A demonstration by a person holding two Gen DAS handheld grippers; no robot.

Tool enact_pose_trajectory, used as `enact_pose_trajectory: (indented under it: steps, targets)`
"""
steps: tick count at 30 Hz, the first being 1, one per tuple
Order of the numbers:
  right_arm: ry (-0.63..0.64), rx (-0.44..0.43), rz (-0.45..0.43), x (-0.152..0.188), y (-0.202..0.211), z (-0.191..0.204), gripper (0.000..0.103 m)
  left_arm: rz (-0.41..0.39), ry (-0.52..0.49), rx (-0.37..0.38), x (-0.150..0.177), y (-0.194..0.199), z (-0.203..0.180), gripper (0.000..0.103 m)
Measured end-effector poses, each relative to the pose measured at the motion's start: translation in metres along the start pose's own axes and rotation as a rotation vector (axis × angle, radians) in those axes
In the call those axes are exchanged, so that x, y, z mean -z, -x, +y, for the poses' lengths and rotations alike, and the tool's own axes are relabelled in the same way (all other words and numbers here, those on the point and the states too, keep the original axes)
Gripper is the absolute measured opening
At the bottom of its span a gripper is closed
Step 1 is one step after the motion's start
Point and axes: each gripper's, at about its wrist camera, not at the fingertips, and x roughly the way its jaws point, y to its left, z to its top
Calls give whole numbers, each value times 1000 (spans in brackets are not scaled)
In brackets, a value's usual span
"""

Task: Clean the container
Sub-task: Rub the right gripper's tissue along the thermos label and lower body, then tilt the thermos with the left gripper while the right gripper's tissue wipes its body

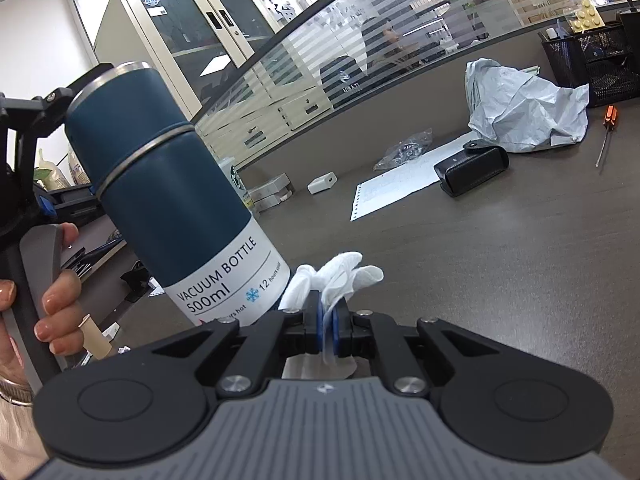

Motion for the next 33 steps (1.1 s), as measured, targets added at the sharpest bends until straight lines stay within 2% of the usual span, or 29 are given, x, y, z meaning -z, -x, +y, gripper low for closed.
enact_pose_trajectory:
  steps: [9, 33]
  targets:
    - [-38, -6, 39, 3, -10, -11, 9, 0, 1, 2, 1, 1, -1, 103]
    - [-19, 38, 137, 9, -14, -12, 9, -1, 4, 6, 1, -1, -1, 103]
